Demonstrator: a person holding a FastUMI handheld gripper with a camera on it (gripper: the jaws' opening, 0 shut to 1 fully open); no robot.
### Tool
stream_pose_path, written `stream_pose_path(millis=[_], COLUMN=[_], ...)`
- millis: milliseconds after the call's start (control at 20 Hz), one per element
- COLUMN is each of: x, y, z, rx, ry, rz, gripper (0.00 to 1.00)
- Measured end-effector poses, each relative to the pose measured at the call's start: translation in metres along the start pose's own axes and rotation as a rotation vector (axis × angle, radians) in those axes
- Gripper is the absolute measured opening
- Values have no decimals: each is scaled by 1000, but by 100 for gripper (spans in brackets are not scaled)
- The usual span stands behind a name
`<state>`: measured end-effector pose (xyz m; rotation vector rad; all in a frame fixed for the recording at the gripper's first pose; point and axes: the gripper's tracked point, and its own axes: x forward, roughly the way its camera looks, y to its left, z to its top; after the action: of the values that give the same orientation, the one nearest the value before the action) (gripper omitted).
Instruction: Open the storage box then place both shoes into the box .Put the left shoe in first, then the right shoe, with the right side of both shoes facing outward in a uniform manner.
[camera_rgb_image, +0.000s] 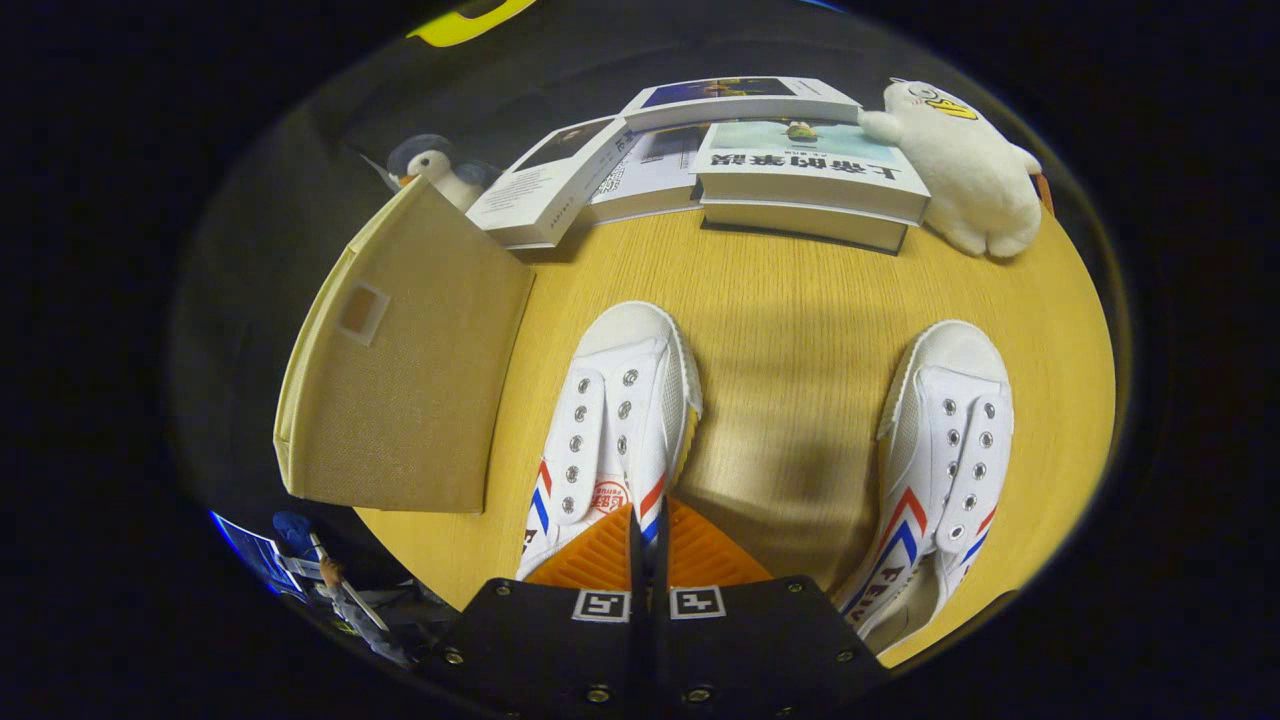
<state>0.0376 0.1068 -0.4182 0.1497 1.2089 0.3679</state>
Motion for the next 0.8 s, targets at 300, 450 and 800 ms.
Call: stream_pose_path(millis=[300, 450, 800], x=[-42, -65, -97], y=[24, 39, 83], z=[15, 27, 54], rx=[29, 9, -59], ry=[-40, -75, -99], rz=[31, 37, 73], gripper=[0, 0, 0])
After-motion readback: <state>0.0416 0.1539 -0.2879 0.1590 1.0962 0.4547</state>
